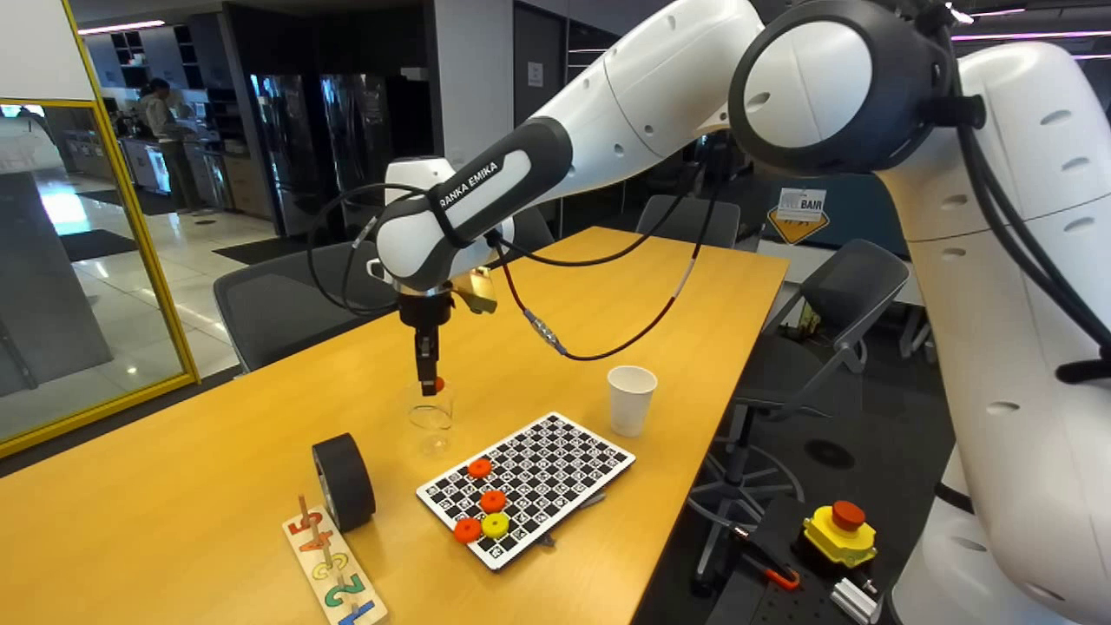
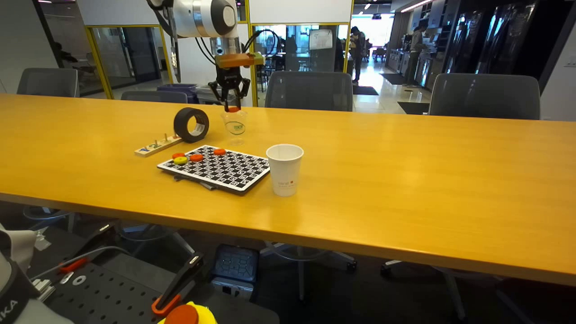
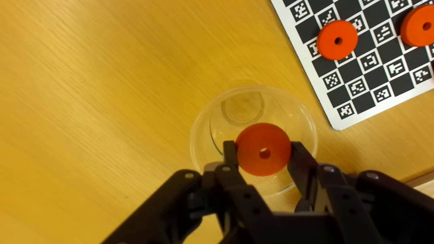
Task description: Put two orange rings in the white cup and the rest in the clear cup
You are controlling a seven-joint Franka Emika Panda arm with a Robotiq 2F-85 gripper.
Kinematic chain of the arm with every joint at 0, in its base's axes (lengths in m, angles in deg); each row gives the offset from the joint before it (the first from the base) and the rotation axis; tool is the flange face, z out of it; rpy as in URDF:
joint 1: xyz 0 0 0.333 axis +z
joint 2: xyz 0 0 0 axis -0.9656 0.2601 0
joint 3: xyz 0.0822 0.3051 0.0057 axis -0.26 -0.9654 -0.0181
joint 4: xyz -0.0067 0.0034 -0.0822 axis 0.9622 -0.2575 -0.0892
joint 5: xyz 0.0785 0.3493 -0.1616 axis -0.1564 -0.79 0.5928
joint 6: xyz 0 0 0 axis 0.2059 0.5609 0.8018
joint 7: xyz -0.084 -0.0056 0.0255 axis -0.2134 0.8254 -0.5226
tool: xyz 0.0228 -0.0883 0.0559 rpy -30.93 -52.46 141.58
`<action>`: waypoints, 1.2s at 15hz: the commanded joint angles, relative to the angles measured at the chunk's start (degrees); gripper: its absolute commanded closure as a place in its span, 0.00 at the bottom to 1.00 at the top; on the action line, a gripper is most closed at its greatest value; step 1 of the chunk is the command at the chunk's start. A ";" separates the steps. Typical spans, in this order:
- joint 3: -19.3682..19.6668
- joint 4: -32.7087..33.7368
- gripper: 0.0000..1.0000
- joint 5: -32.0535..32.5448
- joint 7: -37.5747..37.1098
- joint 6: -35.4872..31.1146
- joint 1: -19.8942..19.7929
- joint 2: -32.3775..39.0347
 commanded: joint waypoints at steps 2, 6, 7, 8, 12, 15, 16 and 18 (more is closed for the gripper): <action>-0.56 7.32 0.79 0.23 2.28 3.86 -0.59 4.28; -0.32 7.76 0.19 0.27 1.66 5.29 -0.65 4.45; -0.33 7.38 0.10 0.23 1.45 5.26 -0.67 4.12; -0.30 6.25 0.03 0.21 0.98 4.86 -0.65 3.26; 0.09 1.73 0.00 0.55 -2.74 3.62 0.14 -1.16; -0.15 -2.70 0.00 0.04 -6.65 3.53 0.61 -5.23; -0.15 -4.80 0.00 -0.20 -8.89 3.30 0.84 -6.93; -0.52 -8.97 0.00 -1.22 -13.48 3.55 1.09 -10.05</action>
